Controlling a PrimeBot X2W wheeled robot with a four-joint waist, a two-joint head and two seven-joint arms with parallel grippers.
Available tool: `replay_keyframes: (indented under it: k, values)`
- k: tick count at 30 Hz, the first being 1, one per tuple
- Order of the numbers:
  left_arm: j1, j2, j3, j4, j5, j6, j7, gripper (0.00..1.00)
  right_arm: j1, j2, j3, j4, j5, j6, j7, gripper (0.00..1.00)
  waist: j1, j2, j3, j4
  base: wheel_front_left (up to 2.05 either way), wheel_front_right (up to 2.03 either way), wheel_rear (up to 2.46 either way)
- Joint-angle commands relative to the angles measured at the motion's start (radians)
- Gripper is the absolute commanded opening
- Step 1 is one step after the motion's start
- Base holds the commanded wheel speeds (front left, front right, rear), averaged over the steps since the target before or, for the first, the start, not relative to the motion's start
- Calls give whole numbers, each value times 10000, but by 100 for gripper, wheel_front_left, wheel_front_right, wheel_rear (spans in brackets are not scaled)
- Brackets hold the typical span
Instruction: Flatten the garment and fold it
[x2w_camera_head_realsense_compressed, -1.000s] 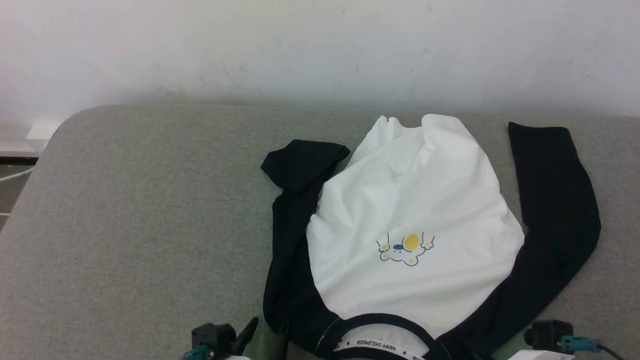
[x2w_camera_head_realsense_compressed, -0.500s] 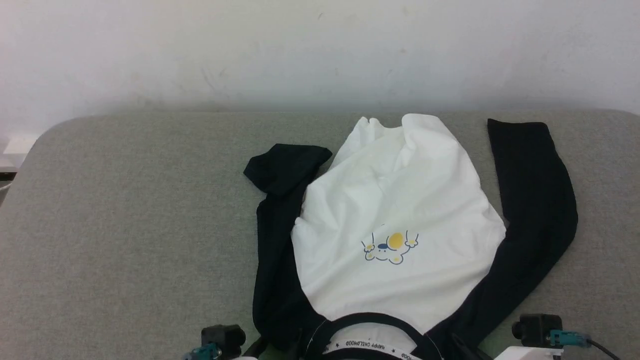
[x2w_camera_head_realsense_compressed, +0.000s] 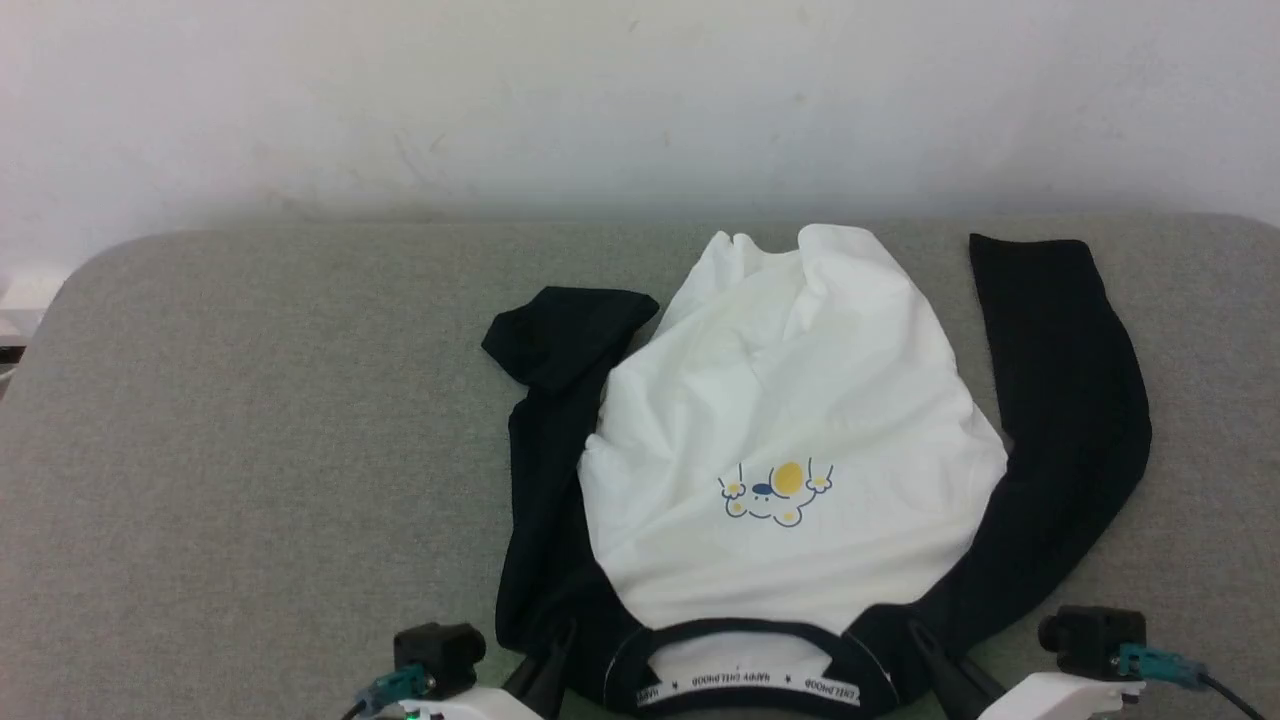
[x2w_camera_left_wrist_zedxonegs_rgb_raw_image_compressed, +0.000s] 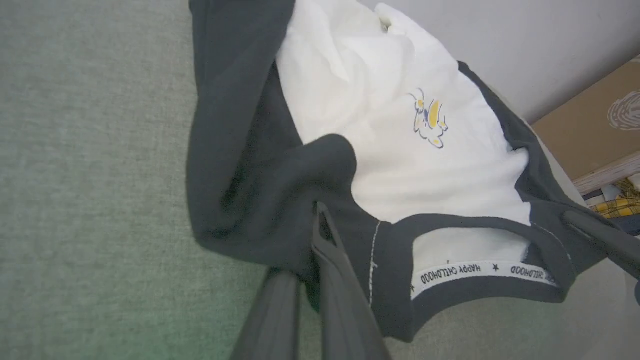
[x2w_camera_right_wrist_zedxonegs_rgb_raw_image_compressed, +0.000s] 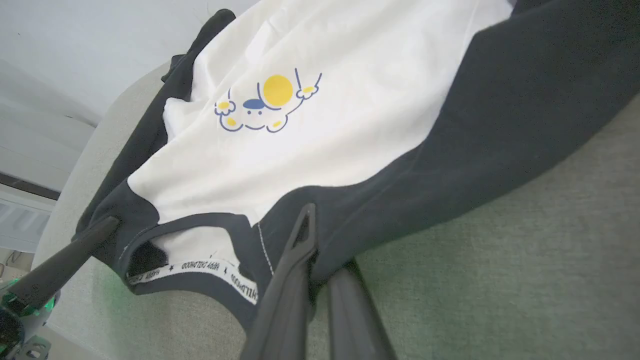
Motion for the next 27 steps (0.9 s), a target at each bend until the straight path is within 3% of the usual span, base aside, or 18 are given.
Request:
replay_keyframes:
  k: [1,10,18,27]
  values:
    - [-58,91,42,-342,74,47,-181,0,-127,-28,49,-309,-113,-9,-222,0,-1,-1,-142,22,0,0,0]
    - [-533,496,204,-3217,209,168,107,0,-578,-675,19,-2593,398,-9,-768,0,-1,-1,-678,-72,0,0,0]
    - [-2888,973,1000,-6075,94,328,1202,0,-2706,-1632,-519,-4744,1247,-9,-130,0,-1,-1,-1185,-303,0,0,0]
    - [-6111,1503,1788,-6389,20,380,2369,0,-6406,-1714,-758,-4827,1890,-9,942,0,-1,-1,-1649,-563,0,0,0]
